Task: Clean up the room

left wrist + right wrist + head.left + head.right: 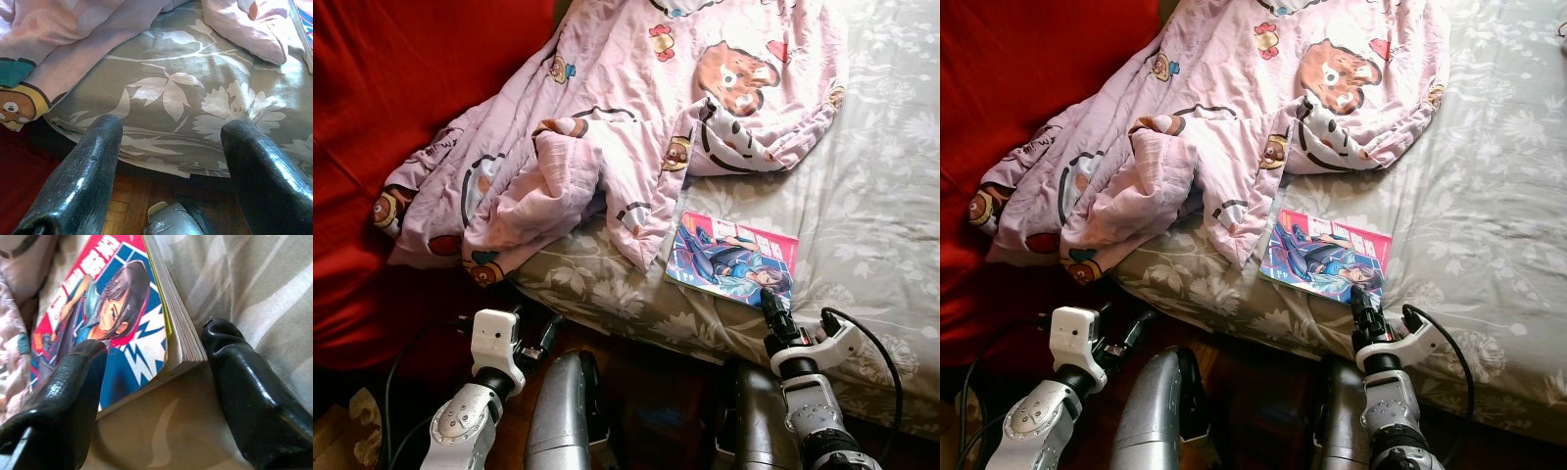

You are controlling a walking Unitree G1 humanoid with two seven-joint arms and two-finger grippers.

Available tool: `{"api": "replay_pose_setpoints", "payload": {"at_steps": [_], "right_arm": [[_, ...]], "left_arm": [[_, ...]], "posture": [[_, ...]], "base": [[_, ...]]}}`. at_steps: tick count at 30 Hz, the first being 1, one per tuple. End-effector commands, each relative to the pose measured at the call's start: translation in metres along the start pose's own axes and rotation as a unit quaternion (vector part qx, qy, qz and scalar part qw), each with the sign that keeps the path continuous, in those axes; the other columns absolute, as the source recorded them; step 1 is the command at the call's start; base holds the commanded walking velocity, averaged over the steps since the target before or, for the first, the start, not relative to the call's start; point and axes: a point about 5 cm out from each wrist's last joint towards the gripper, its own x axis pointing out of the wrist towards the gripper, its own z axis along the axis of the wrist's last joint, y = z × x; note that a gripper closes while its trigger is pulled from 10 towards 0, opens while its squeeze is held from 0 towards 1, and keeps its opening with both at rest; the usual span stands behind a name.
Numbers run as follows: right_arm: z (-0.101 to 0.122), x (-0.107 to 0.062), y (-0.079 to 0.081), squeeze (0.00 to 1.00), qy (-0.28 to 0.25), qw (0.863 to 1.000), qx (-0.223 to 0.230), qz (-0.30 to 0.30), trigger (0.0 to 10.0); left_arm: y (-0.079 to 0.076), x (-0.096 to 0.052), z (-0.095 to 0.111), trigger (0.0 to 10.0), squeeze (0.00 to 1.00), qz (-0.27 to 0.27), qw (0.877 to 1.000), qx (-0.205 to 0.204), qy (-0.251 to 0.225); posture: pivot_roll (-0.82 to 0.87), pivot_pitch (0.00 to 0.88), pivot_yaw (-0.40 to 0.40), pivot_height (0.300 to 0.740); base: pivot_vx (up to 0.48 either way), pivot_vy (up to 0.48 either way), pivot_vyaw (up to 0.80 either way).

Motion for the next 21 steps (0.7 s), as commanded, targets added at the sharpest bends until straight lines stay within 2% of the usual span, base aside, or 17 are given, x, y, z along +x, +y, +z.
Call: {"api": "replay_pose_setpoints", "payload": {"at_steps": [1, 3, 9, 10, 11, 12, 13, 21], "right_arm": [[-0.047, -0.034, -0.029, 0.00, 0.086, 0.991, 0.049, -0.092, 10.0], [-0.048, -0.035, -0.031, 0.00, 0.087, 0.991, 0.050, -0.094, 10.0], [-0.047, -0.028, -0.021, 0.00, 0.082, 0.994, 0.050, -0.059, 10.0], [-0.046, -0.026, -0.019, 0.00, 0.081, 0.994, 0.050, -0.057, 9.6], [-0.045, -0.024, -0.017, 0.00, 0.080, 0.994, 0.049, -0.053, 1.9], [-0.045, -0.023, -0.016, 0.00, 0.079, 0.995, 0.047, -0.049, 1.9], [-0.044, -0.021, -0.014, 0.00, 0.079, 0.995, 0.044, -0.045, 0.0], [-0.042, -0.020, -0.013, 0.00, 0.078, 0.995, 0.036, -0.043, 0.0]], "left_arm": [[0.003, -0.006, -0.005, 10.0, 0.00, 0.003, 1.000, 0.004, 0.016], [0.003, -0.007, -0.005, 10.0, 0.00, 0.003, 1.000, 0.004, 0.016], [0.005, -0.006, -0.005, 10.0, 0.00, 0.004, 1.000, 0.008, 0.017], [0.005, -0.005, -0.005, 10.0, 0.00, 0.004, 1.000, 0.008, 0.017], [0.005, -0.005, -0.005, 10.0, 0.00, 0.005, 1.000, 0.008, 0.016], [0.005, -0.005, -0.005, 10.0, 0.00, 0.005, 1.000, 0.008, 0.016], [0.005, -0.005, -0.005, 10.0, 0.00, 0.005, 1.000, 0.008, 0.016], [0.005, -0.005, -0.005, 10.0, 0.00, 0.007, 1.000, 0.008, 0.017]], "posture": [[0.20, 0.329, 0.125, 0.575], [0.20, 0.329, 0.125, 0.575], [0.20, 0.325, 0.127, 0.575], [0.20, 0.324, 0.126, 0.575], [0.20, 0.324, 0.126, 0.575], [0.20, 0.324, 0.125, 0.575], [0.20, 0.323, 0.124, 0.575], [0.19, 0.319, 0.120, 0.575]], "base": [[0.000, 0.000, 0.00], [0.000, 0.000, 0.00], [0.000, 0.000, 0.00], [0.000, 0.000, 0.00], [0.000, 0.000, 0.00], [0.000, 0.000, 0.00], [0.000, 0.000, 0.00], [0.000, 0.000, 0.00]]}}
